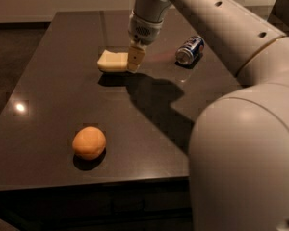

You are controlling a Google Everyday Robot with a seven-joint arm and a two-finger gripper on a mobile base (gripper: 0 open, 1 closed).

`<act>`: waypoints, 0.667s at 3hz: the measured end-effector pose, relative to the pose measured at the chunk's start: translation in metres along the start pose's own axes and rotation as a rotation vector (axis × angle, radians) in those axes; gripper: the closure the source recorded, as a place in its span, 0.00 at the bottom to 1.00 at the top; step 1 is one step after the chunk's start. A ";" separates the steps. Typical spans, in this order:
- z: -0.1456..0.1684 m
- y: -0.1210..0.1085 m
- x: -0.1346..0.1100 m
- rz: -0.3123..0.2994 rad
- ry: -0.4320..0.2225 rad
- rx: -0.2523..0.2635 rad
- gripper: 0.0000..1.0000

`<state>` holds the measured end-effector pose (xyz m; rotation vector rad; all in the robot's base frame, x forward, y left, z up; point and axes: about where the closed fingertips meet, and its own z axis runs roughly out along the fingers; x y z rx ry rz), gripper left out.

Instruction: Move sponge near orange

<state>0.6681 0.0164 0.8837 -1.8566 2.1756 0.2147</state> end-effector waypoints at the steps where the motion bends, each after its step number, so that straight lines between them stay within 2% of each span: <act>1: -0.013 0.035 0.030 -0.037 0.012 -0.028 1.00; 2: -0.014 0.092 0.055 -0.098 0.049 -0.087 1.00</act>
Offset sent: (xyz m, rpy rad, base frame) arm -0.1460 -0.0613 -0.0167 -0.0925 0.1118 0.1674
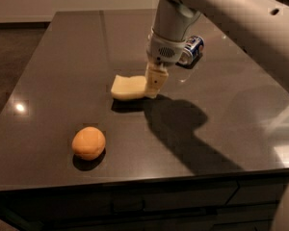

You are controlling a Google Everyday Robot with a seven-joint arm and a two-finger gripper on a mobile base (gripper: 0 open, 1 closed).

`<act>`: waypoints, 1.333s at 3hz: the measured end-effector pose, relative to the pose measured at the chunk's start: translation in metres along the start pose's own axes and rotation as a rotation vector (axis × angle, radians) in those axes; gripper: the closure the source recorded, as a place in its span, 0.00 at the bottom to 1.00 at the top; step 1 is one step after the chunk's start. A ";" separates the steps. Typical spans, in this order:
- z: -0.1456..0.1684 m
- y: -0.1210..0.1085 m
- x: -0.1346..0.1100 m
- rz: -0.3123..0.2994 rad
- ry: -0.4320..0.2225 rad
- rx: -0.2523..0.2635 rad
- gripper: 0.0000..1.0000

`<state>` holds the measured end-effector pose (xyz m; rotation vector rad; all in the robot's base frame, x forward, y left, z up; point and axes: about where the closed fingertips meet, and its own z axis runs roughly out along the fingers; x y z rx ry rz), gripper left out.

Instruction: Move sponge near orange

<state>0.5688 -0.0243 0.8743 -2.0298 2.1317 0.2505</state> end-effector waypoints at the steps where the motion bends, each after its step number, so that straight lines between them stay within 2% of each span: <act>1: 0.008 0.036 0.006 -0.033 0.020 -0.046 1.00; 3: 0.023 0.095 0.003 -0.106 0.035 -0.125 0.96; 4: 0.025 0.106 0.002 -0.122 0.039 -0.130 0.73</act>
Offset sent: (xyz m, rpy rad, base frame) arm -0.1109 0.0030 -0.0292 -0.0501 0.1355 0.1537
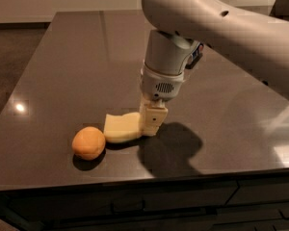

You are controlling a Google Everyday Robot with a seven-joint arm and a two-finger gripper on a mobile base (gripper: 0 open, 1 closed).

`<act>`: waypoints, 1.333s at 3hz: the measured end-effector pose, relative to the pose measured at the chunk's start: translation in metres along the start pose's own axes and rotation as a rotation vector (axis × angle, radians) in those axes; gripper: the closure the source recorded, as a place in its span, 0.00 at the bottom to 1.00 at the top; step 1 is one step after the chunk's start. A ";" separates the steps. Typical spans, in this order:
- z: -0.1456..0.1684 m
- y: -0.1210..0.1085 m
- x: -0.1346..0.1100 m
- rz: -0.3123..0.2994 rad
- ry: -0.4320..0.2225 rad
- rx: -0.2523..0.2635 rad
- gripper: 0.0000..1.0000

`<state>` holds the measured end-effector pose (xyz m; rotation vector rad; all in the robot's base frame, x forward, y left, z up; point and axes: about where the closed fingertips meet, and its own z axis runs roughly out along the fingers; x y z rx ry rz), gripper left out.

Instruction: Move sponge near orange

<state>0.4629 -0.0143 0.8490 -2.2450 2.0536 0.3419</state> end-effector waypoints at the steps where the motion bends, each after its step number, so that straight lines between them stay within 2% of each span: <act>1: 0.001 -0.001 -0.002 -0.002 -0.003 0.006 0.44; 2: 0.001 -0.002 -0.003 -0.003 -0.005 0.011 0.19; 3: 0.002 -0.003 -0.005 -0.005 -0.008 0.016 0.00; 4: 0.002 -0.003 -0.005 -0.005 -0.008 0.016 0.00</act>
Offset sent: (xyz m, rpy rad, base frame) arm 0.0004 0.0013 -0.0004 0.0023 -0.0039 0.0003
